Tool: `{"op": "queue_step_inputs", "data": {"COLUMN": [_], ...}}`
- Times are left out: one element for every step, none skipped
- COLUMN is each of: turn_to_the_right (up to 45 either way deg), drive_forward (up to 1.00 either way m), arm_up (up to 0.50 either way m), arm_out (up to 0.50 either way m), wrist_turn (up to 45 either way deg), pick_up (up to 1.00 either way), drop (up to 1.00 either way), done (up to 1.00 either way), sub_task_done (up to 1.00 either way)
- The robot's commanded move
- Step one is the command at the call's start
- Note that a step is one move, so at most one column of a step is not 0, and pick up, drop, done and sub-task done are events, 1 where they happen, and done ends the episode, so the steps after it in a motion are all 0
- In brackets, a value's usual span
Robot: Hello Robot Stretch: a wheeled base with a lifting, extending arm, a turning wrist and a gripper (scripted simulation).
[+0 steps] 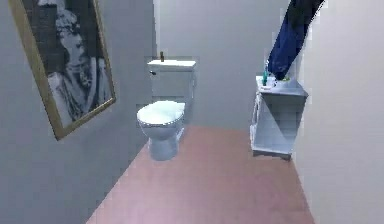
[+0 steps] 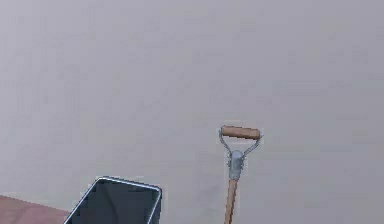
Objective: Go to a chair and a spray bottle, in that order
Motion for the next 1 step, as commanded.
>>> {"op": "queue_step_inputs", "data": {"turn_to_the_right": [9.0], "drive_forward": [0.00], "arm_up": [0.00], "arm_out": [0.00], "wrist_turn": [0.0], "pick_up": [0.00], "drop": [0.00], "done": [0.00], "sub_task_done": [0.00]}}
